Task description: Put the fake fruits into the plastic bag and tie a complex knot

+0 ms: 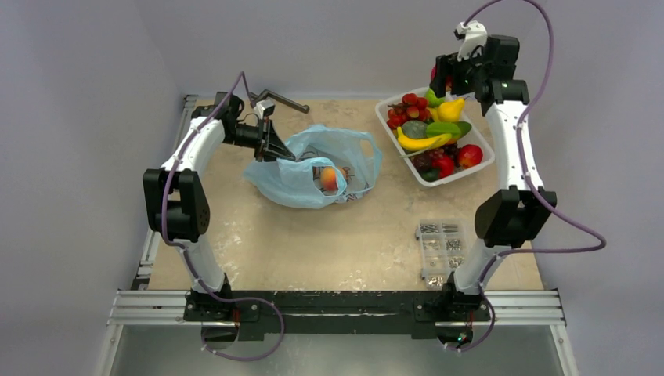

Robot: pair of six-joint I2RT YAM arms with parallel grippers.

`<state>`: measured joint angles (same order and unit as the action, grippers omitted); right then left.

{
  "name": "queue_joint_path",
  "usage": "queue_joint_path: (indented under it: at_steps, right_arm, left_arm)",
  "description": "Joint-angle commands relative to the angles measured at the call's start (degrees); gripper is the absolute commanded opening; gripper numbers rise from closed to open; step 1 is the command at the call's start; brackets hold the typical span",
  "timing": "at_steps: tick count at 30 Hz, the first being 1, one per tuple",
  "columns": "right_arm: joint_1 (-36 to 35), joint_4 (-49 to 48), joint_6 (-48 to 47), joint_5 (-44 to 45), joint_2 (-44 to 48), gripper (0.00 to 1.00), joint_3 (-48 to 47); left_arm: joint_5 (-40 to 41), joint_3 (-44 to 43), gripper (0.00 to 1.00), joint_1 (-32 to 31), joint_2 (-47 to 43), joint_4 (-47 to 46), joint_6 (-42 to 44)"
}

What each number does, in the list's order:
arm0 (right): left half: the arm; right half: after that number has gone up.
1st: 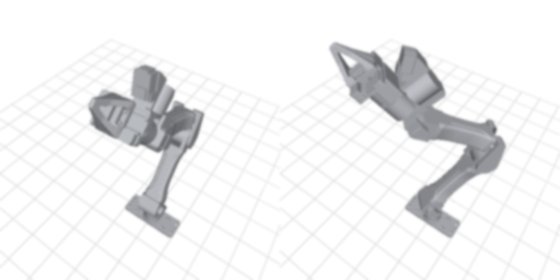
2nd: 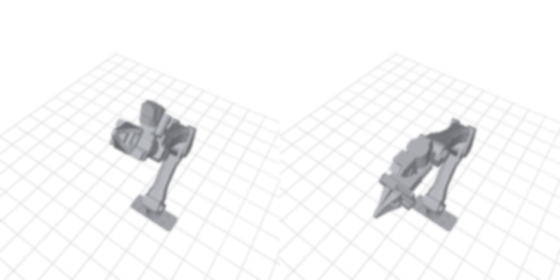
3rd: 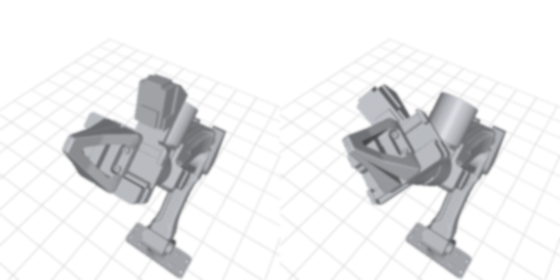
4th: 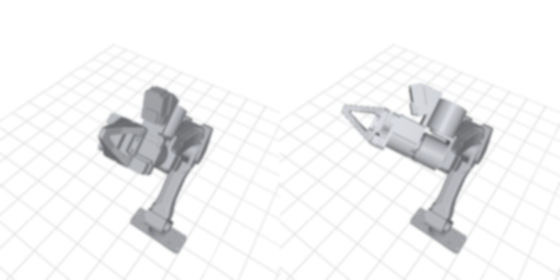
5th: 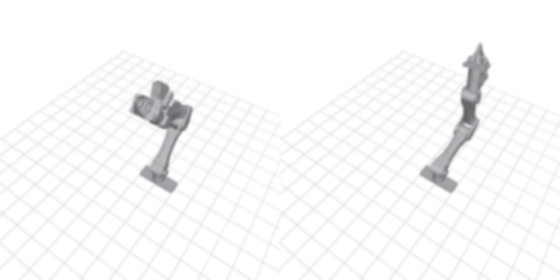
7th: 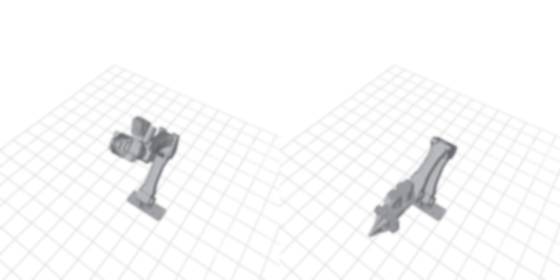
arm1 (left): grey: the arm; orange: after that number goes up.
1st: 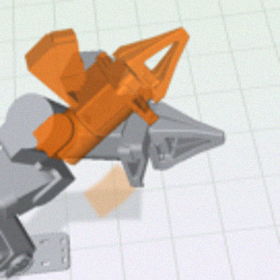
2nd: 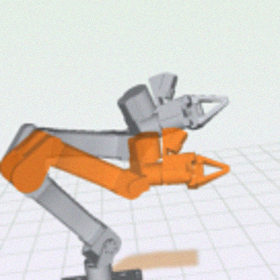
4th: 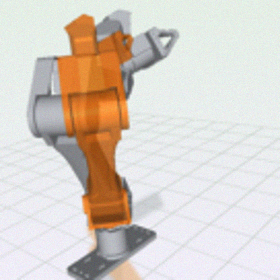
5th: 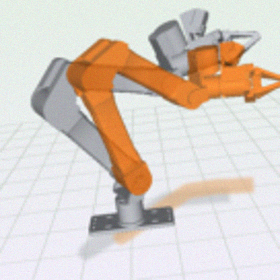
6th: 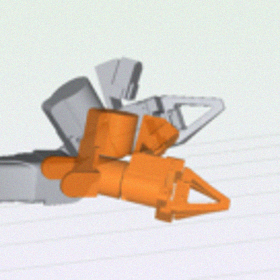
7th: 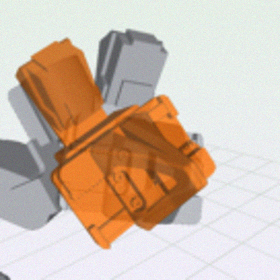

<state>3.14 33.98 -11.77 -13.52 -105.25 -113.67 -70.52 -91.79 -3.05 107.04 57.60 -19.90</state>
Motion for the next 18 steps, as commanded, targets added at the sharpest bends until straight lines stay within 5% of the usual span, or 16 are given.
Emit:
queue_joint_path:
  at_steps: [1,11,18]
  right_arm:
    - [-0.9,5.7,-3.8,-13.9,8.8,0.48,1.8]
    - [-19.4,1.5,-10.5,-18.6,25.3,0.25,30.1]
    - [-29.6,-20.4,-8.7,-8.8,21.6,0.14,41.9]
  left_arm:
    - [-1.8,-3.1,0.0,0.1,0.0,1.5,2.1]
    - [-2.2,-3.1,0.0,0.1,-0.6,1.3,1.4]
    - [-2.4,-2.4,0.0,0.1,-0.4,0.6,1.0]
